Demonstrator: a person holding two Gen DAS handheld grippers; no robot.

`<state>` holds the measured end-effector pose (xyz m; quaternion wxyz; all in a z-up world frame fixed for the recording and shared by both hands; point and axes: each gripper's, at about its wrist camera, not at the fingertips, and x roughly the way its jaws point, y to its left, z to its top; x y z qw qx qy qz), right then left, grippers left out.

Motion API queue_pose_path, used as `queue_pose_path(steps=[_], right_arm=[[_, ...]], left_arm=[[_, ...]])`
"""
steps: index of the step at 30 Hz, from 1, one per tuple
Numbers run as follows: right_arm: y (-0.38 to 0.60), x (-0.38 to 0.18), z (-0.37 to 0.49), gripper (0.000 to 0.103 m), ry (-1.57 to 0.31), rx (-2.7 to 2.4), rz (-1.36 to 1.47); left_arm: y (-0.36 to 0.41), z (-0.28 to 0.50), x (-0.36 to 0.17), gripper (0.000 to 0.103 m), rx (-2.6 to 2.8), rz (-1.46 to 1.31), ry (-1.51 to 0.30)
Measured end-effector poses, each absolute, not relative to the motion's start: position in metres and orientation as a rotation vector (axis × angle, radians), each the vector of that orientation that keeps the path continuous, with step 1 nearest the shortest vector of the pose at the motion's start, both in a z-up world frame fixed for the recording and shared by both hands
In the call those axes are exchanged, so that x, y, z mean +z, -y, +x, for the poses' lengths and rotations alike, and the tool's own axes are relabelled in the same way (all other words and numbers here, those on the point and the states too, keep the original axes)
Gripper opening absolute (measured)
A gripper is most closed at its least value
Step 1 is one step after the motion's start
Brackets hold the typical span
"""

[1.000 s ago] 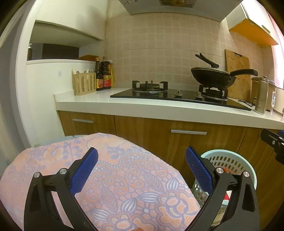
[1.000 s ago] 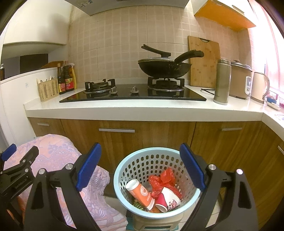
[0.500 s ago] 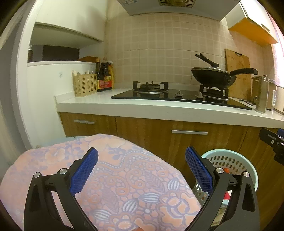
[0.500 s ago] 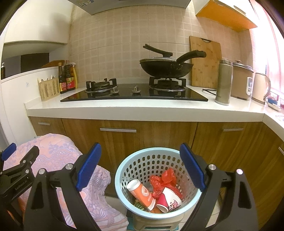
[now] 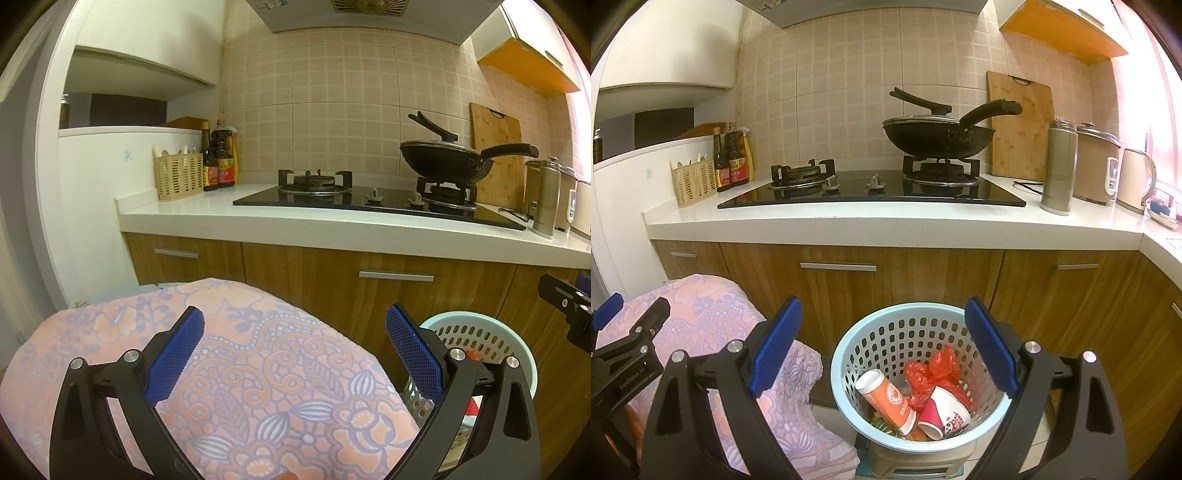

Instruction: Collect trash

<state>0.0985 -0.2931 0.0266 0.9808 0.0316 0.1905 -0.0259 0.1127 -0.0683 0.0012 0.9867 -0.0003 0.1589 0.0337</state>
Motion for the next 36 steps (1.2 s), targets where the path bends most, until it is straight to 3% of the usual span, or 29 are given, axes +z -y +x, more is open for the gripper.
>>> queue_pose_path(steps=[36], right_arm=[[0.296, 0.0223, 0.0998, 0.085, -0.392, -0.054, 0.069]], left_arm=[[0.0669, 0.1142, -0.0006, 0.095, 0.058, 0.013, -0.326]])
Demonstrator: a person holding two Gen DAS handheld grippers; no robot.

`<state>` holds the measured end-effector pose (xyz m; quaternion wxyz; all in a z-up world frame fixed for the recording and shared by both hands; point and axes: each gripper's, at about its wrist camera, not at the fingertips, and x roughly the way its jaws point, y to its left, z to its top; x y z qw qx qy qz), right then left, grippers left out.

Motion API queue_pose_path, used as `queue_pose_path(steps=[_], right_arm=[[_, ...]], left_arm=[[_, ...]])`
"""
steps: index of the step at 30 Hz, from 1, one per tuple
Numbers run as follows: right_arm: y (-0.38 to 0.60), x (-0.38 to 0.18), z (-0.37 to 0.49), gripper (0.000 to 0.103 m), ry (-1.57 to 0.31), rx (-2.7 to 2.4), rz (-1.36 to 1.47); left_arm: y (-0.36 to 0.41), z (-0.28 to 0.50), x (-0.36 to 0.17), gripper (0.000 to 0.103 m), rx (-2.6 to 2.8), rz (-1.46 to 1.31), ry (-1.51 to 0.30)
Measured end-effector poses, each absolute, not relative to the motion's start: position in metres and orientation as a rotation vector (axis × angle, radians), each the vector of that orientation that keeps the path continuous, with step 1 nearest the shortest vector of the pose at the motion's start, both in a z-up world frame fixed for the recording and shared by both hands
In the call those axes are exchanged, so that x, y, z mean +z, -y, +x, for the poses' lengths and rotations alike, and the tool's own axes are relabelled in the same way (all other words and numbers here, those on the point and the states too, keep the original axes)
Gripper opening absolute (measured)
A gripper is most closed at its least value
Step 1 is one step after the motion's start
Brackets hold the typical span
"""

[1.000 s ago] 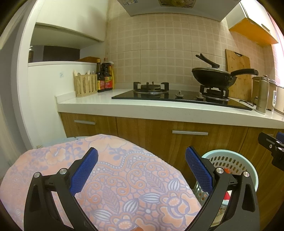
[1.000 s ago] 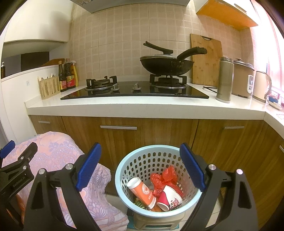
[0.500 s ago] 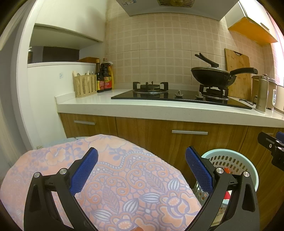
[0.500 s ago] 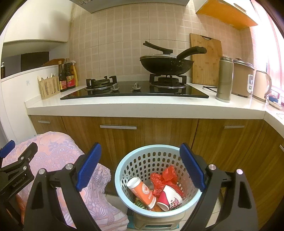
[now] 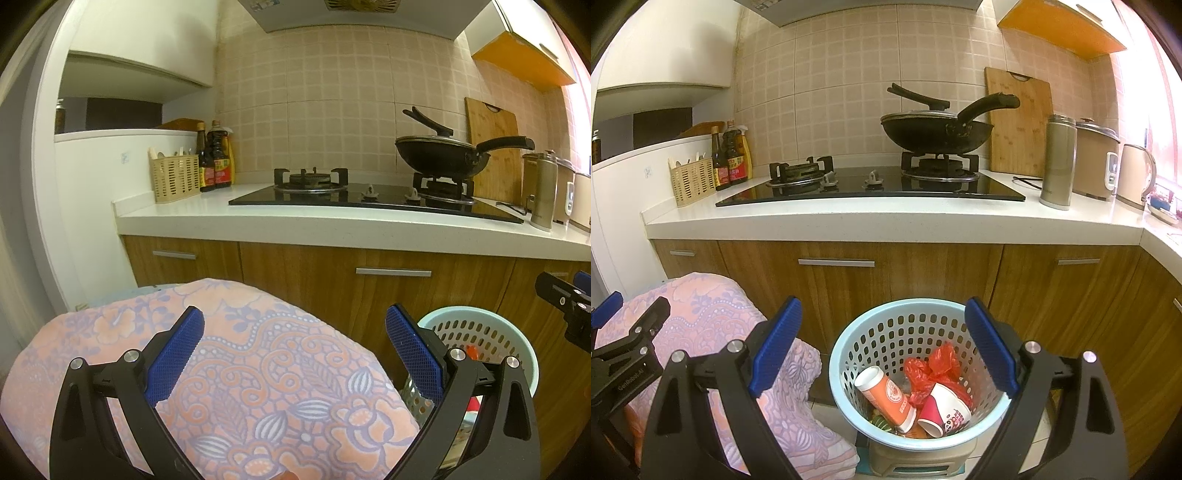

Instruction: Collect trash

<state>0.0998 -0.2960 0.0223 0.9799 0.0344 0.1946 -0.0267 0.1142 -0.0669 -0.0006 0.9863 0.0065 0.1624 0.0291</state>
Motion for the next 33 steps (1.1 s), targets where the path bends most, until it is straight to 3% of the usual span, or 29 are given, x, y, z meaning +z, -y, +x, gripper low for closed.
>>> queue_pose_path(steps=[33], right_arm=[[0.2997, 0.0224, 0.0992, 0.085, -0.38, -0.052, 0.088]], left_arm=[[0.0645, 0.1162, -0.0022, 0.095, 0.046, 0.014, -0.33]])
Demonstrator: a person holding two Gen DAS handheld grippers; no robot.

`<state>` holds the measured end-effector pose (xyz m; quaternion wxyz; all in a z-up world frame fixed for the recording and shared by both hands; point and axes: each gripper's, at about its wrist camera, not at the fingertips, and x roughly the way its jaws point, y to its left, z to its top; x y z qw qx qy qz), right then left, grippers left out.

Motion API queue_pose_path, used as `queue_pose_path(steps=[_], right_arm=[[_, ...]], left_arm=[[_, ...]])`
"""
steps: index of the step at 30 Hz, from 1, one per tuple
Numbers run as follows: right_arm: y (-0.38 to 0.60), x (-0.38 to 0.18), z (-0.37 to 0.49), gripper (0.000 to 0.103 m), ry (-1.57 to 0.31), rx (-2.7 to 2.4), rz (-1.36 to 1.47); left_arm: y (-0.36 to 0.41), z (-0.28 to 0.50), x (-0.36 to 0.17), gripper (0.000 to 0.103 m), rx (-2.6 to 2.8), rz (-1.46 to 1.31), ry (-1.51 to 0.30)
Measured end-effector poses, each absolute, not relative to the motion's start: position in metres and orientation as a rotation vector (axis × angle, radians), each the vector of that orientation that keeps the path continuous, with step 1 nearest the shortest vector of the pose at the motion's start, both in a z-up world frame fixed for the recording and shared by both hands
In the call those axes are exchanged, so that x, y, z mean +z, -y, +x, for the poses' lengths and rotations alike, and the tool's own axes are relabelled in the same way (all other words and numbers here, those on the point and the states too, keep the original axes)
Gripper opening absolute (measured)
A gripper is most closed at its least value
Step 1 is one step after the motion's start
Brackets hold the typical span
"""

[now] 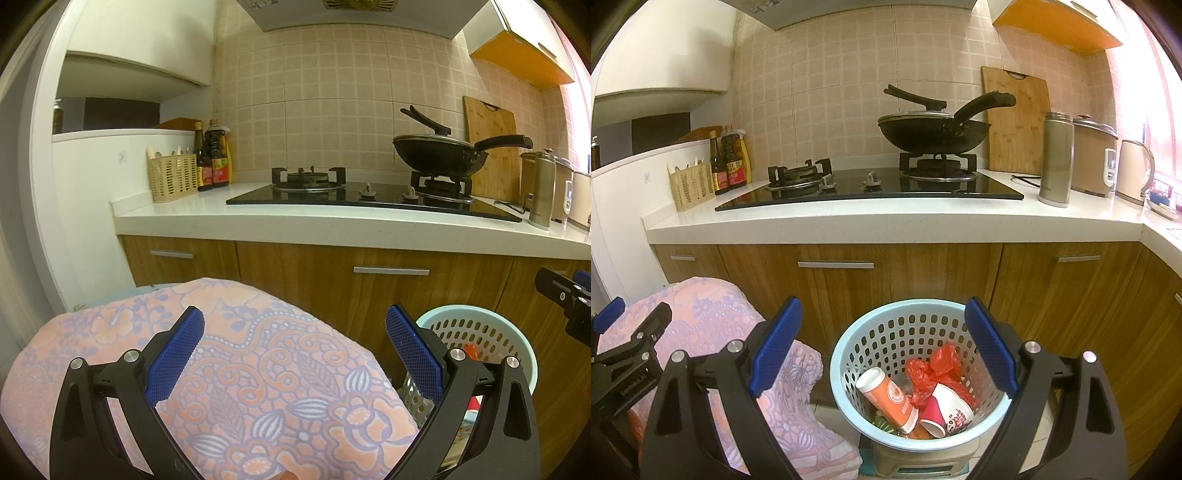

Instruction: Collect trash

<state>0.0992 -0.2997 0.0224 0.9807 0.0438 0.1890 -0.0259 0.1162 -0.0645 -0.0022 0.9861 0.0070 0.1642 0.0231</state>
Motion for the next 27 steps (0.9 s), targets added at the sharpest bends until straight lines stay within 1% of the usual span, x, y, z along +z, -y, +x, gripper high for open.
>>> queue_pose_path(steps=[12, 19, 27], right_arm=[[0.298, 0.023, 0.102, 0.085, -0.381, -0.044, 0.087], [0.296, 0.024, 0.102, 0.085, -0.381, -0.043, 0.085], [0.296, 0.022, 0.105, 0.085, -0.385, -0.045, 0.084]], left_arm=[[0.063, 0.117, -0.003, 0.095, 0.037, 0.003, -0.333], [0.062, 0.108, 0.0, 0.096, 0.068, 0.022, -0.265], [0.053, 0.112, 0.001, 0.096, 0.044, -0.032, -0.311]])
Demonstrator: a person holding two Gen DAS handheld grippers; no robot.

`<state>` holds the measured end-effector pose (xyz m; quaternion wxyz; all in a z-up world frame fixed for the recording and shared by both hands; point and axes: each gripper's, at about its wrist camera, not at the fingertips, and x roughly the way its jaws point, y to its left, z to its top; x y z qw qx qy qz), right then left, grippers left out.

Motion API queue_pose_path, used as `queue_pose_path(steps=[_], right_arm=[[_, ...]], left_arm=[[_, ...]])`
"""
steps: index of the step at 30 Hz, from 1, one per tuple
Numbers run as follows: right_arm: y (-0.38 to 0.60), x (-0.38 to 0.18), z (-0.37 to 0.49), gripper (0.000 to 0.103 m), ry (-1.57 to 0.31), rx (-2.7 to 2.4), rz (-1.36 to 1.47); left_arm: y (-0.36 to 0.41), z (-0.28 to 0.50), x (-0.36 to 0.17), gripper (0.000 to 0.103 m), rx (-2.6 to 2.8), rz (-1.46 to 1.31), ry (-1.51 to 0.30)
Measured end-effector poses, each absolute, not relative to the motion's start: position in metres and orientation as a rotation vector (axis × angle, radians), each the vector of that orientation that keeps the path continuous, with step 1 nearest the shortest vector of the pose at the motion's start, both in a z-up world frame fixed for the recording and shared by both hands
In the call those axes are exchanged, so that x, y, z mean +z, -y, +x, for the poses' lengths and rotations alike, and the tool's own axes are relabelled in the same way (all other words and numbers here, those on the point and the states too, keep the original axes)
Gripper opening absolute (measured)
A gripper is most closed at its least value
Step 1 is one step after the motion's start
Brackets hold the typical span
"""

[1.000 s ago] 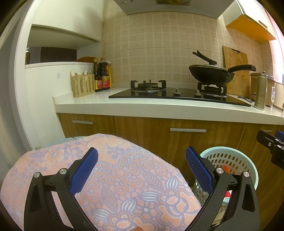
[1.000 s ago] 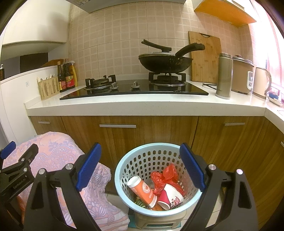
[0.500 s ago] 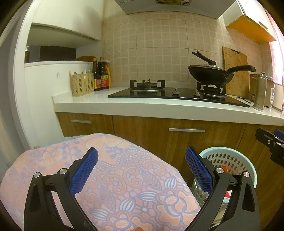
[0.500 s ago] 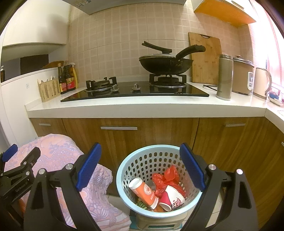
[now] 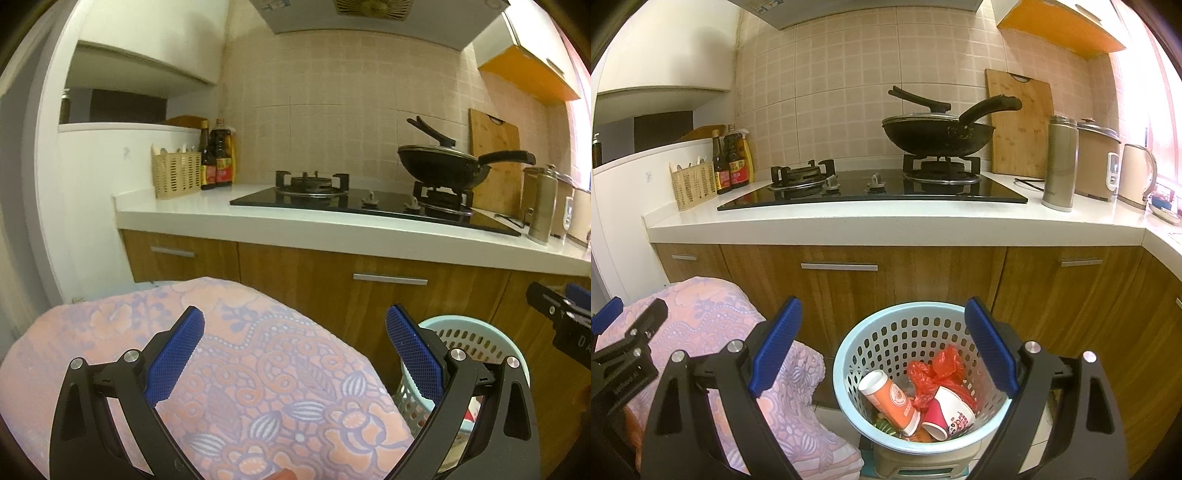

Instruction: Collect trash

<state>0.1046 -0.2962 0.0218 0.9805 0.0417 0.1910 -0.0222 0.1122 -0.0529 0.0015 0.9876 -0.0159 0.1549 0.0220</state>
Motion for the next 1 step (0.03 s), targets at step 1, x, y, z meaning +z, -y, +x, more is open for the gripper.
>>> queue_pose_path(steps=[1], right_arm=[[0.2963, 0.0215, 0.1048, 0.085, -0.386, -0.044, 0.085]], left_arm=[[0.0517, 0.1114, 0.0018, 0.096, 0.047, -0.033, -0.306]])
